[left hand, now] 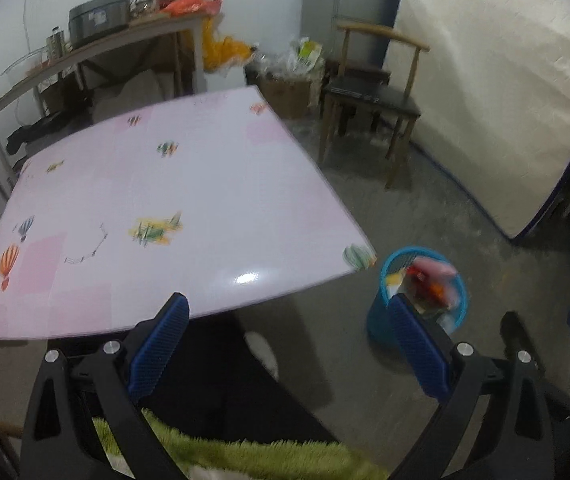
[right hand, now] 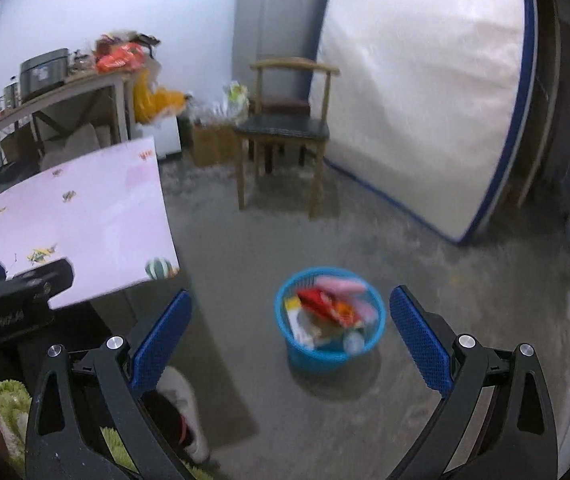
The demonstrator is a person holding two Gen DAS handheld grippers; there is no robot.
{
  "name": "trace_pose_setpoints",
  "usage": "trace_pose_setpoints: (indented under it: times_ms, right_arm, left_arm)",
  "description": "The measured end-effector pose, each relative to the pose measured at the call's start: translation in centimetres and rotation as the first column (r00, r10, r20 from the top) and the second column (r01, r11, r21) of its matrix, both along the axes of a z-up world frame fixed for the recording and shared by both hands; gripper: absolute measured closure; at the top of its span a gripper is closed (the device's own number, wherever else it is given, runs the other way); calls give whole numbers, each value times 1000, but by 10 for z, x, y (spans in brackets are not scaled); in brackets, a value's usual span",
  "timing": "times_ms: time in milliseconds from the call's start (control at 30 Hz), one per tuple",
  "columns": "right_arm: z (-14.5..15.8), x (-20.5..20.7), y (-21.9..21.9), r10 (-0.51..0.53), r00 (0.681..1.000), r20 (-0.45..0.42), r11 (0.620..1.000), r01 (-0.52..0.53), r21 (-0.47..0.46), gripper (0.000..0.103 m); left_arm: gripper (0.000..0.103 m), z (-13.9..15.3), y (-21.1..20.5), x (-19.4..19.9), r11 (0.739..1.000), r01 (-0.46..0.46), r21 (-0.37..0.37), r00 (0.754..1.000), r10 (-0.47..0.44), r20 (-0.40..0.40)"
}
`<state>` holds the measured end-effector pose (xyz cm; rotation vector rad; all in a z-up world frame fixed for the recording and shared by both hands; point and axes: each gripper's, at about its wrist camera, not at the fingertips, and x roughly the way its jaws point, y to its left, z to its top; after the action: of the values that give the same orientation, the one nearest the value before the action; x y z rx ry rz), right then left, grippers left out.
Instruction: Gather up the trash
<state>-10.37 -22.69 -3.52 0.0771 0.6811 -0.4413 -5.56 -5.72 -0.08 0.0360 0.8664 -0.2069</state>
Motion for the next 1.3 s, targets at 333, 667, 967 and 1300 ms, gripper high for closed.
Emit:
trace_pose_setpoints:
  times_ms: [333, 667, 967, 1300]
  right_arm:
    - [-7, -5, -8, -58, 997, -46, 998, 57, -21, 8]
    - [-14, -11, -10, -83, 993, -88, 997, 83, -5, 8]
    - [-16, -7, -11, -84, 990, -114, 996, 85, 5, 8]
    - [-15, -7, -11, -89, 989, -114, 996, 90, 9, 8]
  left_arm:
    - [6, -2, -1, -3, 999, -26, 39, 1000, 26, -10]
    - [6, -7, -4, 1, 996, -23, 81, 999, 26, -34]
    - [6, -9, -3, 4, 994, -30, 103, 999, 33, -35]
    - [6, -11, -9, 5, 992, -19, 124, 999, 24, -40]
